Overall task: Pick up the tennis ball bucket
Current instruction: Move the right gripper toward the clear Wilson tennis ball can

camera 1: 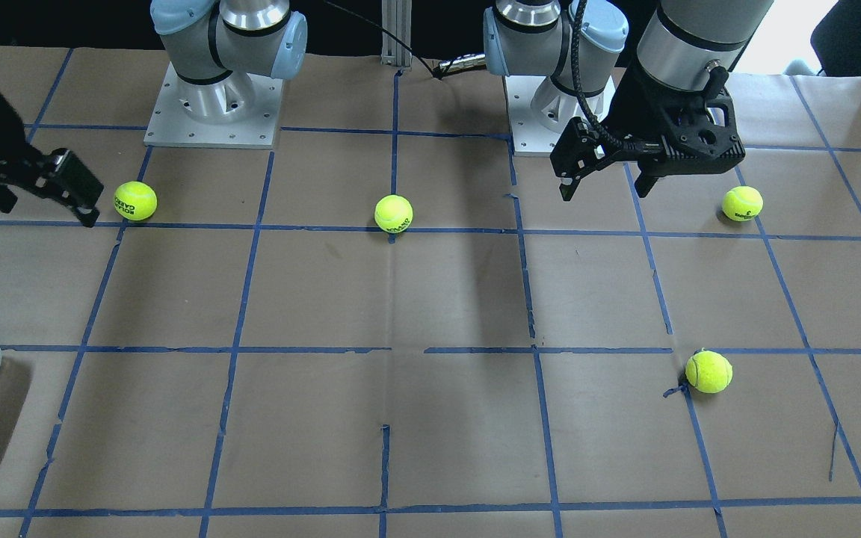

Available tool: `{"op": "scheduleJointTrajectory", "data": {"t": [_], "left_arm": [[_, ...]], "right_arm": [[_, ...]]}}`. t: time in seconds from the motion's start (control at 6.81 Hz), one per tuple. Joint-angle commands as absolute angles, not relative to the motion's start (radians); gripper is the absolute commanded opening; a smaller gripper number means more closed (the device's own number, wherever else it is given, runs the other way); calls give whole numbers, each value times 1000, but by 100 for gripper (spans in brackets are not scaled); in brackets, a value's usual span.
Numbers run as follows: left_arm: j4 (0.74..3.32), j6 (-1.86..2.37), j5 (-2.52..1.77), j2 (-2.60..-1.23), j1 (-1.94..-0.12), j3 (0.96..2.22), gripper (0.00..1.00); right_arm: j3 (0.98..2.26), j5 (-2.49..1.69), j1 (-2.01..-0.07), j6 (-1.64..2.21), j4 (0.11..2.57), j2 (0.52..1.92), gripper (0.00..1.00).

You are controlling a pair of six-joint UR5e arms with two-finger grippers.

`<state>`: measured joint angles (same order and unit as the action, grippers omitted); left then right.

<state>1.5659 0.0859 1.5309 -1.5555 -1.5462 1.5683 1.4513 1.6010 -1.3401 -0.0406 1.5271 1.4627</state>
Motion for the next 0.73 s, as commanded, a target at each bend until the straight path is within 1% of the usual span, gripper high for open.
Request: {"op": "scheduleJointTrajectory", "data": {"t": [0.0, 0.15, 0.29, 0.59], "left_arm": [[1565, 86, 1531, -1555, -1546, 1568, 100], [1565, 86, 1532, -1555, -1546, 1568, 100], [1565, 86, 1531, -1555, -1546, 1568, 100], [1566, 86, 1532, -1555, -1546, 1568, 100]], "right_arm": [[1311, 1615, -1260, -95, 1621, 1251, 100], [1268, 1664, -1209, -132, 1655, 1183, 100], [1258, 1684, -1139, -176, 1702, 1145, 100], [1253, 1686, -1031, -366, 1874, 1038, 100]]}}
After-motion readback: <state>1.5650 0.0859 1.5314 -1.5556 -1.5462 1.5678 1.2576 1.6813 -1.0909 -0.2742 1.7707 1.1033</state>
